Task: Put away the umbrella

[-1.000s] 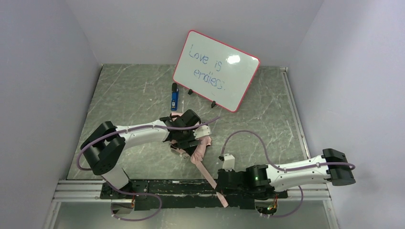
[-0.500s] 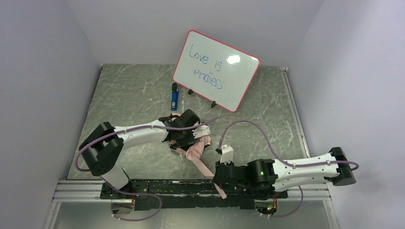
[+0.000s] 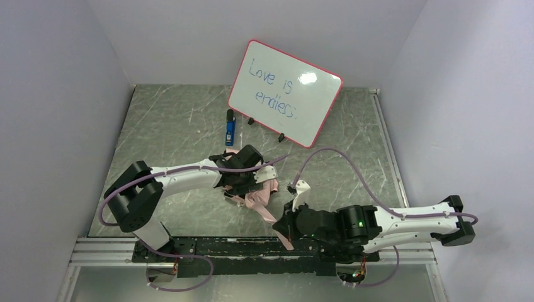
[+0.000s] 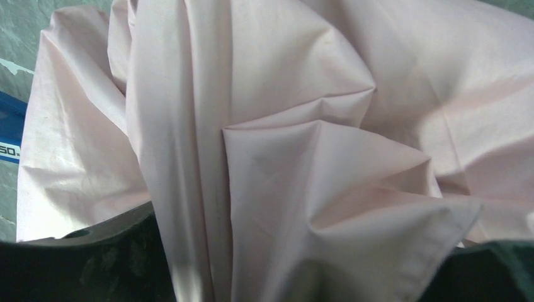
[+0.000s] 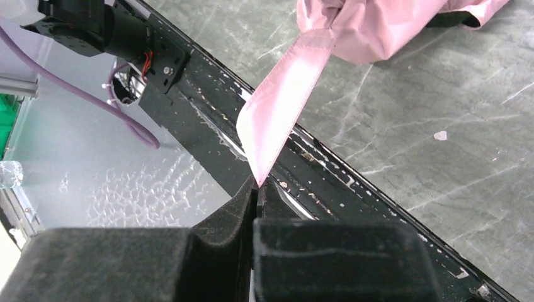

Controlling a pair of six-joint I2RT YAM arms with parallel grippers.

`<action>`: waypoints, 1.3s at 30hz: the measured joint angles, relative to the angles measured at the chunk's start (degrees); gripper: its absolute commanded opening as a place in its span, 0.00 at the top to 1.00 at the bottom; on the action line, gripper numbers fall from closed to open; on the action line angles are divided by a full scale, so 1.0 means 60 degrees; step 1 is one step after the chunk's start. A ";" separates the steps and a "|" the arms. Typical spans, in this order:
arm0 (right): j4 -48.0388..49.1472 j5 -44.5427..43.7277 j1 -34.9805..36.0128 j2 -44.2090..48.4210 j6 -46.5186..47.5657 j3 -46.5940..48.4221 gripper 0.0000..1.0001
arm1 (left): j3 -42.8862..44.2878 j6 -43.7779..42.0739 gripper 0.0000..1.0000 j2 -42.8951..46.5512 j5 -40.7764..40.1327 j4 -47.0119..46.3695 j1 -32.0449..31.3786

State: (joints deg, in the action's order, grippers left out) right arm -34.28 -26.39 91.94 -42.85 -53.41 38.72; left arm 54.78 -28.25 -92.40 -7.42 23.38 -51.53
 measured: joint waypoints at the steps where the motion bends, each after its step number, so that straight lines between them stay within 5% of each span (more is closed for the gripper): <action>1: 0.0029 -0.0033 0.0004 -0.0022 0.0076 0.0069 1.00 | 0.0000 0.0000 0.25 0.0000 0.0000 0.0000 0.0000; 8: -0.0120 -0.0350 0.0004 0.0095 0.0135 0.0459 1.00 | -0.0080 0.0004 0.20 0.0124 -0.0004 -0.0055 0.0000; 26: -0.2510 0.0798 0.0007 0.0113 -0.1843 0.0499 1.00 | -0.0171 0.0076 0.66 0.0543 0.0004 -0.0222 0.0138; 29: -0.2637 0.1366 0.0007 -0.0350 -0.1840 0.0474 1.00 | -0.0171 0.0098 0.60 0.0543 0.0000 -0.0226 0.0138; 34: -0.2732 0.2200 0.0007 -0.0994 -0.1814 0.0193 1.00 | -0.0171 0.0080 0.30 0.0543 -0.0040 -0.0233 0.0149; 39: -0.2838 0.2849 0.0011 -0.1574 -0.1712 0.0007 1.00 | -0.0251 0.0087 0.33 0.0543 -0.0117 -0.0313 0.0189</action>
State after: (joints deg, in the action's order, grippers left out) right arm -51.31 -9.30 92.01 -52.29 -63.68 38.76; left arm 53.28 -27.73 -89.14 -8.12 21.50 -50.39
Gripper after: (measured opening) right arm 0.008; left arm 0.716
